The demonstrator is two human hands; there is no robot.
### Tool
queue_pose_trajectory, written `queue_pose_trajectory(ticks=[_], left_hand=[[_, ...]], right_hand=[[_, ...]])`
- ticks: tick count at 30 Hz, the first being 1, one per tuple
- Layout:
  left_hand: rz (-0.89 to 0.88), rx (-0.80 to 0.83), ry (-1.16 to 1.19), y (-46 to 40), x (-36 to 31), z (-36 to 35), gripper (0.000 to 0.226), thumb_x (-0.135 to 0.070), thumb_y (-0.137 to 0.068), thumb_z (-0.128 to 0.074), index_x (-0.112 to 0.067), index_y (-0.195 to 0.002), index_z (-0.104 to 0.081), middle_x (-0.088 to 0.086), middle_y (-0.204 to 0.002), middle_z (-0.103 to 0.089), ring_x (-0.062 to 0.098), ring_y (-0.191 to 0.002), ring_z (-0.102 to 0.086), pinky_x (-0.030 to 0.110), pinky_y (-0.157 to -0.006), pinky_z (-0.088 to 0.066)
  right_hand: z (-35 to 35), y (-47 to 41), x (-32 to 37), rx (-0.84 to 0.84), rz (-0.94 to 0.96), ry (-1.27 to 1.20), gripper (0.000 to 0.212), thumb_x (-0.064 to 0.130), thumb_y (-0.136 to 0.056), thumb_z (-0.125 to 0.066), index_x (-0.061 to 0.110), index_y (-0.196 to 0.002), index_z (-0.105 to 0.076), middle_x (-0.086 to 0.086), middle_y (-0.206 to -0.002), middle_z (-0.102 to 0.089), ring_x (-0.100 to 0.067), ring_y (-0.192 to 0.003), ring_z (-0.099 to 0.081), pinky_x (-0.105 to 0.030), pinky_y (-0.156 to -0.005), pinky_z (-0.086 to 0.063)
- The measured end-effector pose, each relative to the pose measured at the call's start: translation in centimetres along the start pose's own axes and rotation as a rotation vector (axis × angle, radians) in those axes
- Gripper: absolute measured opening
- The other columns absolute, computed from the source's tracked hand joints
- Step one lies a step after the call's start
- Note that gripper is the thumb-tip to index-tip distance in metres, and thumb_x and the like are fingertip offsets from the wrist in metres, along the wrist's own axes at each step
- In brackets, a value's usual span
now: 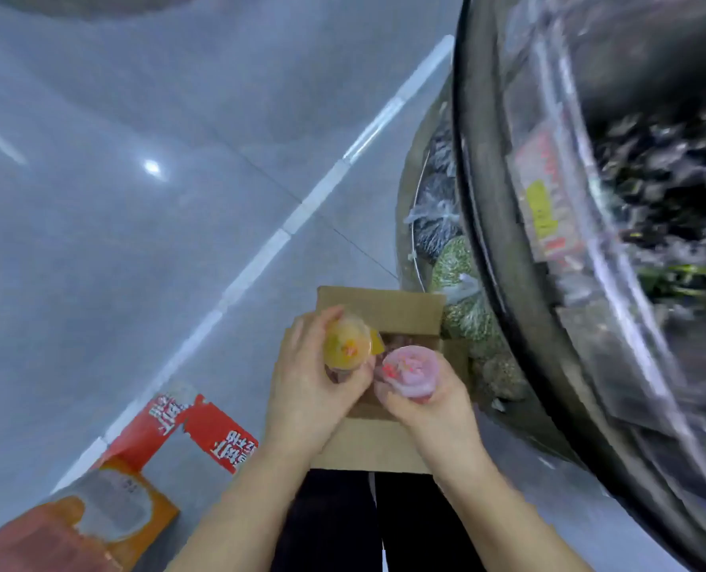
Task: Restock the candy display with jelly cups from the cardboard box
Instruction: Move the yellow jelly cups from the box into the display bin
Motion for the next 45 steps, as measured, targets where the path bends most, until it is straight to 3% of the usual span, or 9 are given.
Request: queue_pose_trajectory(ticks=[4, 8, 11, 15, 20, 29, 35, 39, 45], left_hand=[[-0.284, 0.061, 0.120, 2.4, -14.5, 5.9, 0.052, -0.036, -0.065, -0.064, -0.031, -0.116, -0.058, -0.002, -0.108, -0.051, 0.004, -0.102, -0.053, 0.009, -0.089, -0.039], [-0.484, 0.227, 0.211, 5.6, -26.6, 7.2, 0.053, -0.038, -0.066, -0.068, -0.046, -0.117, -0.054, -0.012, -0.106, -0.047, -0.002, -0.098, -0.054, 0.007, -0.083, -0.040], [-0.615, 0.306, 0.205, 7.9, -33.4, 6.0, 0.065, -0.044, -0.063, -0.072, -0.053, -0.122, -0.046, -0.019, -0.109, -0.053, -0.002, -0.102, -0.056, 0.009, -0.084, -0.041], [-0.668, 0.571, 0.319, 10.1, -40.4, 2.6, 0.075, -0.047, -0.059, -0.078, -0.056, -0.124, -0.043, -0.020, -0.116, -0.060, 0.005, -0.106, -0.060, 0.017, -0.089, -0.044], [-0.641, 0.951, 0.448, 11.4, -46.2, -1.5, 0.053, -0.031, -0.071, -0.072, -0.039, -0.121, -0.056, -0.005, -0.116, -0.066, 0.021, -0.107, -0.061, 0.029, -0.092, -0.050], [-0.716, 0.586, 0.297, 13.2, -50.3, -7.3, 0.050, -0.049, -0.050, -0.079, -0.045, -0.089, -0.048, -0.018, -0.099, -0.062, 0.005, -0.093, -0.062, 0.025, -0.078, -0.053], [-0.873, 0.889, 0.084, 13.3, -53.3, -8.4, 0.050, -0.041, -0.067, -0.073, -0.041, -0.111, -0.049, -0.025, -0.125, -0.052, 0.009, -0.111, -0.056, 0.035, -0.091, -0.050], [-1.086, 0.807, -0.103, 13.5, -55.9, -10.2, 0.058, -0.040, -0.069, -0.071, -0.026, -0.123, -0.056, -0.016, -0.115, -0.055, -0.002, -0.106, -0.052, 0.011, -0.083, -0.043], [-1.280, 0.580, -0.399, 12.7, -57.2, -13.9, 0.061, -0.039, -0.069, -0.076, -0.019, -0.124, -0.058, -0.002, -0.114, -0.058, 0.016, -0.107, -0.052, 0.031, -0.091, -0.042]], right_hand=[[5.0, 8.0, 13.9, -0.083, 0.278, -0.157, 0.028, -0.005, -0.062, -0.073, 0.014, -0.078, -0.059, 0.011, -0.072, -0.069, 0.004, -0.064, -0.060, -0.009, -0.063, -0.047], [12.1, 14.3, 22.0, -0.189, 0.483, -0.262, 0.034, 0.003, -0.057, -0.072, 0.009, -0.089, -0.061, 0.004, -0.086, -0.070, -0.002, -0.078, -0.064, -0.015, -0.073, -0.050], [17.5, 17.7, 25.0, -0.293, 0.591, -0.287, 0.044, 0.003, -0.053, -0.085, 0.016, -0.088, -0.060, 0.005, -0.087, -0.070, -0.005, -0.078, -0.065, -0.015, -0.070, -0.052], [24.8, 20.3, 26.2, -0.457, 0.665, -0.296, 0.044, 0.038, -0.039, -0.083, 0.042, -0.078, -0.064, 0.014, -0.079, -0.069, 0.000, -0.070, -0.063, -0.015, -0.063, -0.052], [31.8, 21.3, 25.6, -0.306, 0.653, -0.462, 0.056, 0.041, -0.044, -0.091, 0.022, -0.090, -0.066, -0.007, -0.091, -0.069, -0.026, -0.085, -0.066, -0.040, -0.074, -0.054], [37.4, 23.4, 26.1, -0.533, 0.762, -0.407, 0.044, 0.005, -0.055, -0.082, 0.025, -0.087, -0.061, 0.004, -0.081, -0.068, -0.008, -0.075, -0.067, -0.018, -0.062, -0.054], [41.3, 23.3, 25.9, -0.406, 0.761, -0.304, 0.038, 0.009, -0.058, -0.081, 0.025, -0.086, -0.062, 0.011, -0.079, -0.064, -0.004, -0.075, -0.064, -0.017, -0.061, -0.052], [43.4, 22.8, 25.4, -0.421, 0.784, -0.271, 0.039, 0.009, -0.062, -0.083, 0.025, -0.092, -0.062, 0.013, -0.085, -0.067, -0.002, -0.077, -0.065, -0.016, -0.063, -0.052], [46.3, 21.7, 23.9, -0.650, 0.728, -0.182, 0.035, 0.016, -0.065, -0.083, 0.026, -0.090, -0.061, 0.008, -0.089, -0.064, -0.005, -0.082, -0.063, -0.013, -0.068, -0.049]])
Point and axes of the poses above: each hand's wrist, its own y-axis away from the middle knuckle, its own z-axis out of the back of the hand, x = y × z, the point moved 4 cm from there along -y, towards the middle knuckle
